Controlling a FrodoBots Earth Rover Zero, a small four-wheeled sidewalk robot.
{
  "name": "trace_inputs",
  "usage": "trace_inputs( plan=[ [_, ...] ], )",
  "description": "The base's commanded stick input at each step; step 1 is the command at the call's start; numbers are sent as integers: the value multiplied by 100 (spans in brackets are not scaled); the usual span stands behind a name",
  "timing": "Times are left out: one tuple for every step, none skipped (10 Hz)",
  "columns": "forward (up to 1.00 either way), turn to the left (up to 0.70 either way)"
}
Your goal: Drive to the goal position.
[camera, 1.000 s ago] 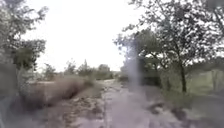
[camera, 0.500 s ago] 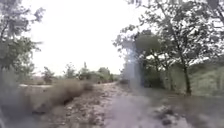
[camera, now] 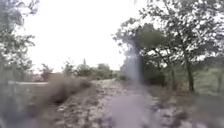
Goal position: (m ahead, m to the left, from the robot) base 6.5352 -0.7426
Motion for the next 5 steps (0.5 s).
trace_inputs(
  plan=[
    [59, 1],
    [59, 1],
    [59, 1],
    [59, 1],
    [59, 1]
  ],
)
